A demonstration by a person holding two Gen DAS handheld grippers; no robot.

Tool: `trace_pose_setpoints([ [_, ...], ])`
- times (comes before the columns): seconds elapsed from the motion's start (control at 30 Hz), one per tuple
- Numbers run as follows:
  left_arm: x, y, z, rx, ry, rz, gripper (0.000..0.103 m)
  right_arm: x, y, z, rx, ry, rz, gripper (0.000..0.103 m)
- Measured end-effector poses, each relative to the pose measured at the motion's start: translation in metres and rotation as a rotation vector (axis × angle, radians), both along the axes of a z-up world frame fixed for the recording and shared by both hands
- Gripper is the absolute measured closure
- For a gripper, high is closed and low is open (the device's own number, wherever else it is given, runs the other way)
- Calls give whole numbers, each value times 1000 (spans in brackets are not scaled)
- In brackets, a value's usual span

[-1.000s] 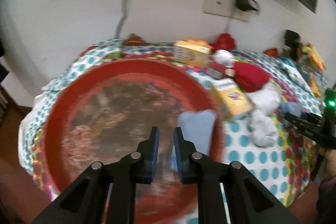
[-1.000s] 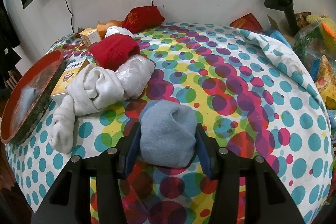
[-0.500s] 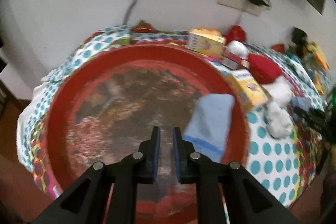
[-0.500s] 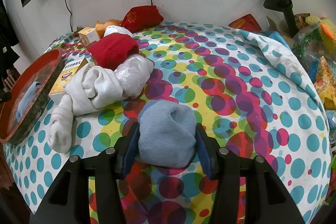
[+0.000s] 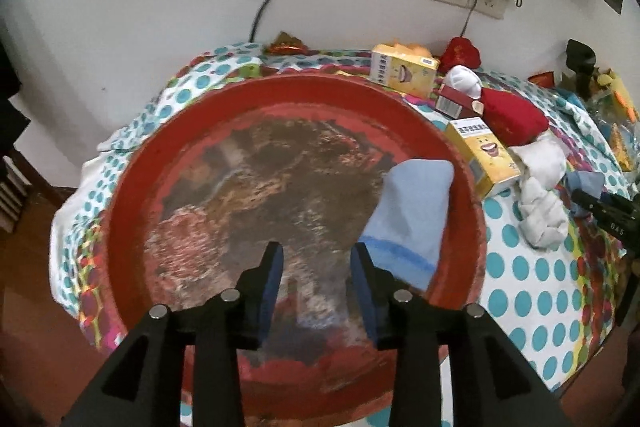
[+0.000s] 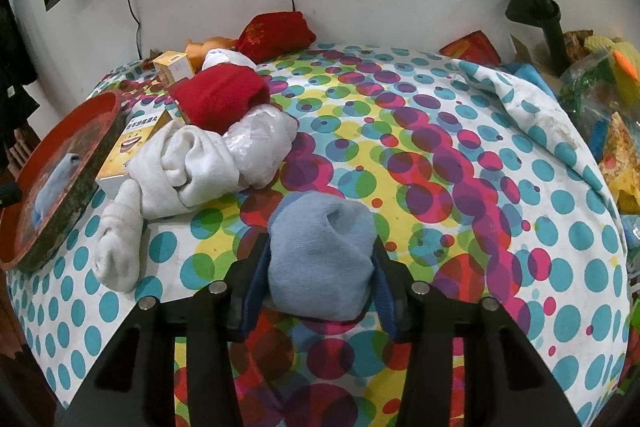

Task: Organize objects
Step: 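Carry the light blue sock into the red tray and open the left gripper, then carry the held light blue sock into the red tray and open the right gripper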

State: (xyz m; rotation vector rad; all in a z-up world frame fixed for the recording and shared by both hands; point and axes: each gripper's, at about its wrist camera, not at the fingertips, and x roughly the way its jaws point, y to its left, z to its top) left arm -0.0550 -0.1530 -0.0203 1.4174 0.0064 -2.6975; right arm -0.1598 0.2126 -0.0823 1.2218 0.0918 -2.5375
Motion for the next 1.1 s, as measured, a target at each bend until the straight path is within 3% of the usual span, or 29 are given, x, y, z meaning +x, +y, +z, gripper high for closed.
trace_pose_setpoints([
  [0.33, 19, -21, -4, 18, -4, 57, 58, 6, -13, 7, 54, 27, -50, 65],
  [0.53, 26, -30, 0, 10, 22, 84, 58, 16, -34, 29, 77, 63, -34, 65],
  [0.73, 31, -37, 7, 50, 18, 117, 57, 29, -77, 62, 89, 112, 52, 65],
  [0.93, 36, -39, 15, -11, 27, 124, 57, 43, -129, 84, 75, 136, 148, 65],
  [1.1, 41, -48, 26, -1, 38, 139, 55, 49, -176, 89, 72, 138, 230, 65],
])
